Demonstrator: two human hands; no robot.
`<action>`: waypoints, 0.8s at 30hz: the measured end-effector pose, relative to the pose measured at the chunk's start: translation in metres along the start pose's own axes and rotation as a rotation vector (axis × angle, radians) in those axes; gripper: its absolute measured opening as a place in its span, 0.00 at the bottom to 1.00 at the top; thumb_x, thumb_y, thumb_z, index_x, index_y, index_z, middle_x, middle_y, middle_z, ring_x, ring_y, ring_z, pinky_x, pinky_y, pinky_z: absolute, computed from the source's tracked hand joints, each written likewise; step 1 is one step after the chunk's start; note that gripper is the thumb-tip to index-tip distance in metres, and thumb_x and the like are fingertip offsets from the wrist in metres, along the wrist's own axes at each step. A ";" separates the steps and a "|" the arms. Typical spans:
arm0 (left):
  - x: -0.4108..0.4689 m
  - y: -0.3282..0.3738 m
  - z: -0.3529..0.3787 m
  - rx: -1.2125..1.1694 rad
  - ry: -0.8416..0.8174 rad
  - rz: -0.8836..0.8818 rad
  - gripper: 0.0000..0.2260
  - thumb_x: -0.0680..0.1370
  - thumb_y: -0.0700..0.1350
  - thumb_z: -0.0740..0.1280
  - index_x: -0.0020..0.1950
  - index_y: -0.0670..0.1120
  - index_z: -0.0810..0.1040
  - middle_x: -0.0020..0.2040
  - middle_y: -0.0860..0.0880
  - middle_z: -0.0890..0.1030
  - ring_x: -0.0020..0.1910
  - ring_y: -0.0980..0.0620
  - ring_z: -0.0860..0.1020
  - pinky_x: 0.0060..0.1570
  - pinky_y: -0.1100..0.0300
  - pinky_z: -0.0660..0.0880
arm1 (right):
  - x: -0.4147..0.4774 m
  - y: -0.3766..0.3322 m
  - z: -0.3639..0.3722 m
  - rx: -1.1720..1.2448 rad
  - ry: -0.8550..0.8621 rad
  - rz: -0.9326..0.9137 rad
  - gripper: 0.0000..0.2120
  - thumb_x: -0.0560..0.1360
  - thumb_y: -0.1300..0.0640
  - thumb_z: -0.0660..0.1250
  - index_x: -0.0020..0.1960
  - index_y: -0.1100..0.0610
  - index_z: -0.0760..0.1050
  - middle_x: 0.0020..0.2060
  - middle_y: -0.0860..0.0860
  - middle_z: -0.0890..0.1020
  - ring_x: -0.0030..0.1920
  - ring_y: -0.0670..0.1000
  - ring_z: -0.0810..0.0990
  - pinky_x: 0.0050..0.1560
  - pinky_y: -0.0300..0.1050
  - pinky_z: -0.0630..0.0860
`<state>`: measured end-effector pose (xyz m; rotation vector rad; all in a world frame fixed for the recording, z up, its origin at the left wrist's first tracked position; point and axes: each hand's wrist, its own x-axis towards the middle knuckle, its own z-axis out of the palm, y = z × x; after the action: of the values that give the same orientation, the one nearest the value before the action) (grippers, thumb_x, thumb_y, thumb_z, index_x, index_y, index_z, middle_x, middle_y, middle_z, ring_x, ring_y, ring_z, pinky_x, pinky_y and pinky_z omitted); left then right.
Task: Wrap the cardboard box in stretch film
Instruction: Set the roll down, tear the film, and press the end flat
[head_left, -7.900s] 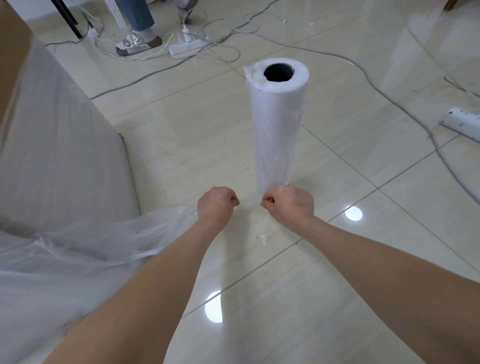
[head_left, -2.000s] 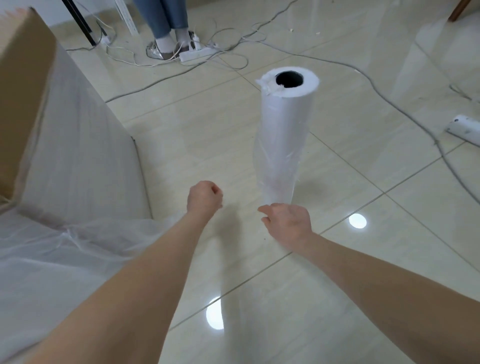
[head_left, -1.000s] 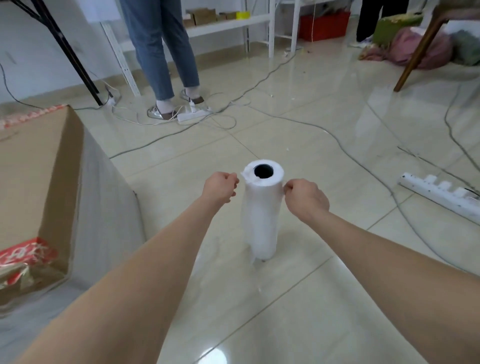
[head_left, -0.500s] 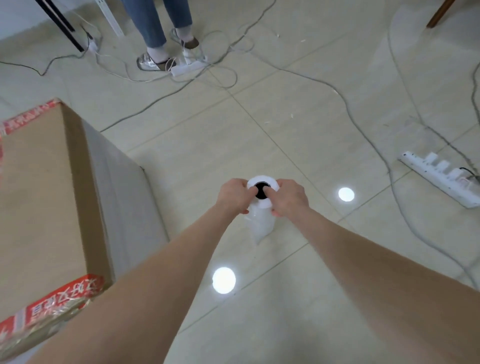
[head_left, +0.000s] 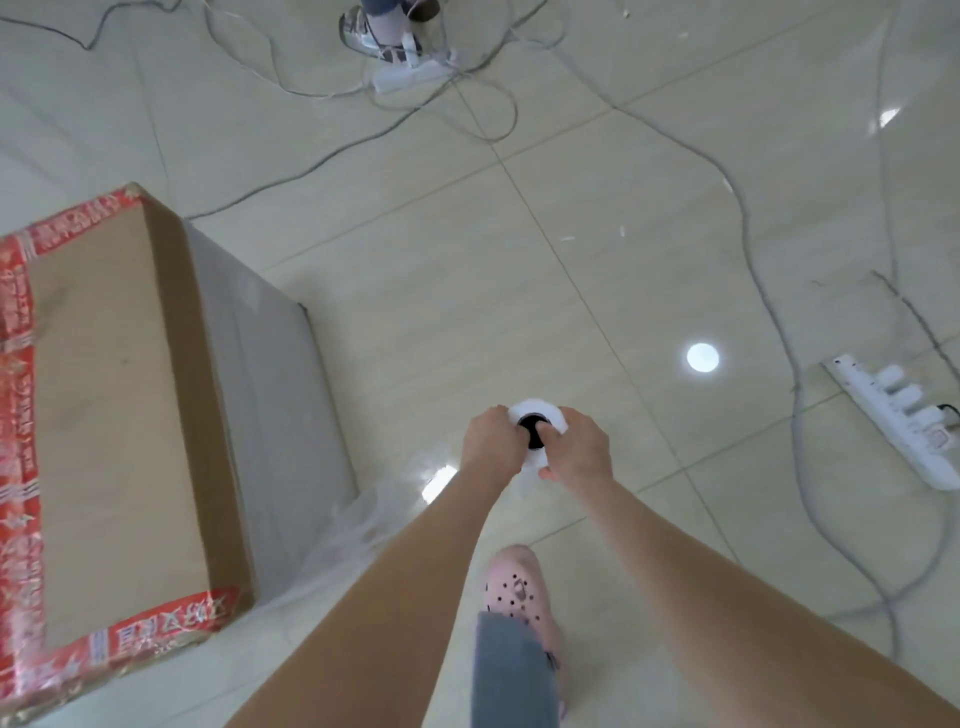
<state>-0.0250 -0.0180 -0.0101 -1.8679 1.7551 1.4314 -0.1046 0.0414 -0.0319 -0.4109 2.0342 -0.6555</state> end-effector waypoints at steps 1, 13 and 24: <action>0.003 0.003 -0.003 0.024 0.003 -0.011 0.06 0.76 0.38 0.59 0.50 0.39 0.74 0.46 0.42 0.79 0.41 0.40 0.81 0.44 0.50 0.80 | 0.003 -0.005 0.001 -0.019 -0.012 0.005 0.08 0.76 0.58 0.62 0.53 0.54 0.77 0.46 0.53 0.80 0.46 0.59 0.81 0.48 0.57 0.80; 0.071 0.076 -0.056 0.133 0.036 -0.008 0.09 0.74 0.40 0.62 0.52 0.41 0.77 0.49 0.42 0.81 0.45 0.42 0.79 0.39 0.57 0.73 | 0.082 -0.091 -0.015 -0.268 -0.003 -0.034 0.13 0.74 0.63 0.59 0.56 0.57 0.77 0.49 0.56 0.81 0.45 0.61 0.82 0.48 0.56 0.79; 0.110 0.117 -0.063 -0.012 0.184 -0.085 0.07 0.77 0.43 0.62 0.52 0.45 0.77 0.48 0.44 0.82 0.50 0.41 0.79 0.39 0.57 0.70 | 0.143 -0.141 -0.041 -0.457 -0.100 -0.104 0.09 0.77 0.55 0.58 0.54 0.53 0.73 0.45 0.53 0.81 0.38 0.58 0.82 0.45 0.52 0.80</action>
<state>-0.1133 -0.1662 -0.0070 -2.1135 1.7250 1.2792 -0.2097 -0.1353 -0.0272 -0.8025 2.0683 -0.2172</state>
